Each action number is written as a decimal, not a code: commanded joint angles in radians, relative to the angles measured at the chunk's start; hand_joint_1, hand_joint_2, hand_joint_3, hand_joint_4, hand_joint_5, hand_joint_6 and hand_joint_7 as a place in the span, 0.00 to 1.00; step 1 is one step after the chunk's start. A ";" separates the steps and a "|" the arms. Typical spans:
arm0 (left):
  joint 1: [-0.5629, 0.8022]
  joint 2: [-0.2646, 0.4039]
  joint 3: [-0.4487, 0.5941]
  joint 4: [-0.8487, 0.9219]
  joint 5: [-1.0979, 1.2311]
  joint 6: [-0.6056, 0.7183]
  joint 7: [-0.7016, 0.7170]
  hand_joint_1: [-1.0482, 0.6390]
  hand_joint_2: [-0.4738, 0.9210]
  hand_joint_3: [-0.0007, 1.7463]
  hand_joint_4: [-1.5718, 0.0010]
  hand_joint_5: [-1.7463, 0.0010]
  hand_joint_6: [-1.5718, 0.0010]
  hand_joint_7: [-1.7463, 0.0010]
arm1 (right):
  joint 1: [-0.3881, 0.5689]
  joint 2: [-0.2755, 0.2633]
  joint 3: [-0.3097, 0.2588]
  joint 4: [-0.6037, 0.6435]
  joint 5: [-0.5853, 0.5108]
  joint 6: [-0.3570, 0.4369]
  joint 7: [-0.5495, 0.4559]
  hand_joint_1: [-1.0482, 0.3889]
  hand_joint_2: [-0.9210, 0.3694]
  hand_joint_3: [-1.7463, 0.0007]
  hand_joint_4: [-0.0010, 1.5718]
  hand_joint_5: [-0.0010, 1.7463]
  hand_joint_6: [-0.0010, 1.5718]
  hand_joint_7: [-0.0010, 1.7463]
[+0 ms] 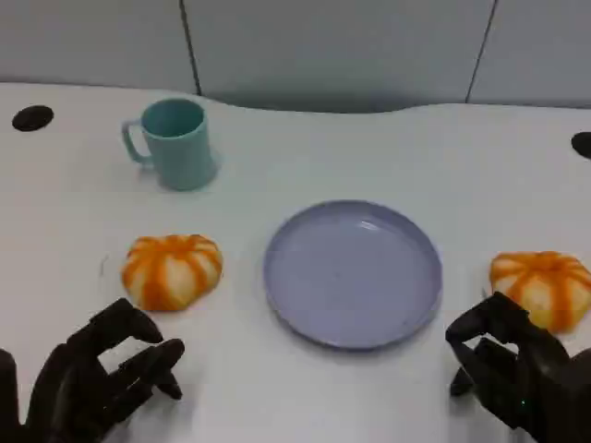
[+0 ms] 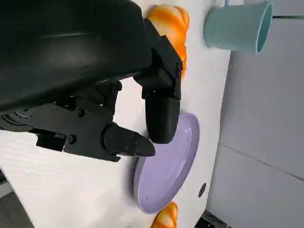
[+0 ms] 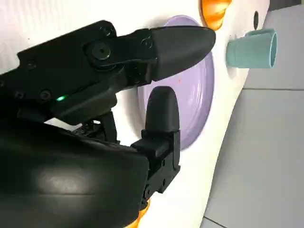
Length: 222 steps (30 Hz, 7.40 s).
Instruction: Grasp the bread from the table and place it into the plate.
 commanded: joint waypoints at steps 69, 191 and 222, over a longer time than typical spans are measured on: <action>-0.867 0.243 -0.663 0.835 1.219 -0.212 0.214 0.09 0.98 0.00 1.00 1.00 0.95 0.99 | -0.006 0.008 0.022 0.017 -0.025 -0.011 -0.033 0.53 0.00 0.82 0.37 1.00 0.24 1.00; -0.292 0.053 -0.134 0.074 -0.206 -0.166 -0.136 0.27 1.00 0.15 0.65 0.20 0.63 0.52 | -0.020 0.002 0.028 0.061 -0.020 -0.063 -0.027 0.53 0.00 0.82 0.39 1.00 0.24 1.00; -0.034 0.014 0.066 0.005 -0.157 0.114 -0.057 0.51 0.99 0.05 0.48 0.00 0.61 0.00 | -0.006 -0.006 0.006 0.031 -0.021 -0.030 -0.013 0.55 0.00 0.82 0.39 1.00 0.24 1.00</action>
